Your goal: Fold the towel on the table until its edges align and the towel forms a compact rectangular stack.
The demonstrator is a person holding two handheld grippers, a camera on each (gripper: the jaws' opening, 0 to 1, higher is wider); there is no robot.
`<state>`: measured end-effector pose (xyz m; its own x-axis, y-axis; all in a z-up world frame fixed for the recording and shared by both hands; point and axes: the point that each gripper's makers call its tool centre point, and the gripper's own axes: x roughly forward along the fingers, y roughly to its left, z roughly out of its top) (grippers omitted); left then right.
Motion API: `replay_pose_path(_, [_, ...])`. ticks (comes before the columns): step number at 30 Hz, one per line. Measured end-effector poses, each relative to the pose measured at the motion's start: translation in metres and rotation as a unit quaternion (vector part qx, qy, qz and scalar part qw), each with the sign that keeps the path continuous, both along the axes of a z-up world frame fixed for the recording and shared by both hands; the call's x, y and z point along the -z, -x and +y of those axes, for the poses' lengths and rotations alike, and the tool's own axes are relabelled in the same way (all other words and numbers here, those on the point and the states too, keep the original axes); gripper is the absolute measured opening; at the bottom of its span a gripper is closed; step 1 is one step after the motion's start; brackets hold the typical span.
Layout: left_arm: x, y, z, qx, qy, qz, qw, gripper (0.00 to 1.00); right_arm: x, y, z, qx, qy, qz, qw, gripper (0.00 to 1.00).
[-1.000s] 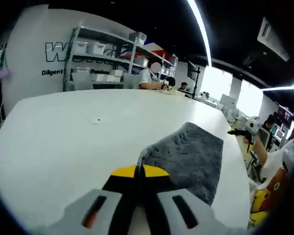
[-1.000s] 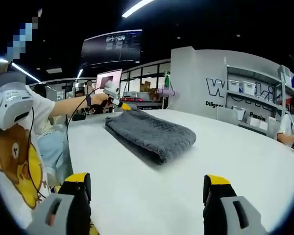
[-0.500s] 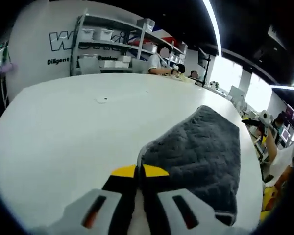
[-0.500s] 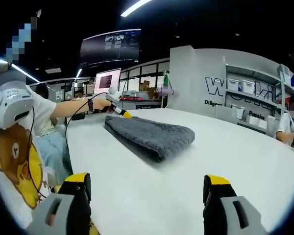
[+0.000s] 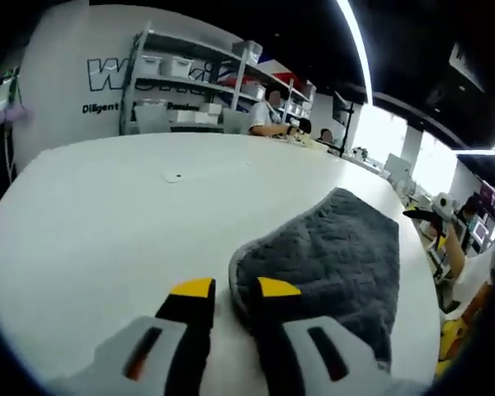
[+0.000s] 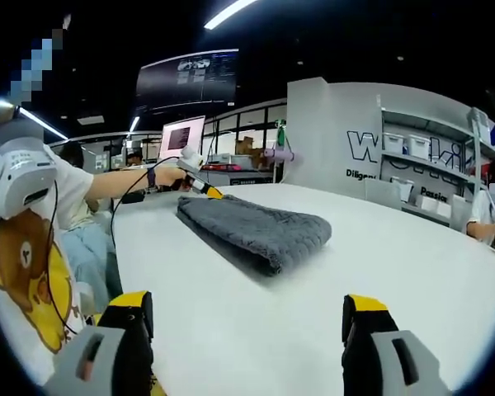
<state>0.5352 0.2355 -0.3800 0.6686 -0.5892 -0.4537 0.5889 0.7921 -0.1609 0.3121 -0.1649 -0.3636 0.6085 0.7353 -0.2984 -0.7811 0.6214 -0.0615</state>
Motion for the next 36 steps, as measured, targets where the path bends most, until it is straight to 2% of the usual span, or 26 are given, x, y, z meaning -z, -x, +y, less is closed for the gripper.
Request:
replay_pose_path(5, [-0.014,0.006,0.002,-0.004,0.01,-0.023,0.9997,0.36,-0.002,0.0,0.0,0.0,-0.002,-0.002,1.0,1.0])
replay_pose_path(8, [-0.025,0.017,-0.001,0.001,0.019,-0.035,0.9992,0.41,-0.003,0.001,0.001,-0.001,-0.004,-0.004,1.0,1.0])
replay_pose_path(14, [-0.049,0.054,-0.009,0.027,0.022,-0.074,0.9966,0.56,-0.005,0.001,0.002,-0.002,-0.008,-0.007,0.9999,1.0])
replay_pose_path(17, [-0.058,0.081,-0.014,0.039,0.028,-0.097,0.9941,0.62,-0.005,0.0,0.003,-0.003,-0.01,-0.008,0.9999,1.0])
replay_pose_path(28, [-0.059,0.164,-0.022,0.067,0.026,-0.123,0.9899,0.83,-0.01,-0.003,0.008,-0.006,-0.018,-0.011,0.9997,1.0])
replay_pose_path(32, [-0.058,0.186,-0.023,0.069,0.017,-0.13,0.9889,0.88,-0.011,-0.003,0.009,-0.007,-0.019,-0.012,0.9997,1.0])
replay_pose_path(36, [-0.058,0.197,-0.025,0.073,0.021,-0.131,0.9885,0.91,-0.01,-0.002,0.01,-0.009,-0.02,-0.011,0.9997,1.0])
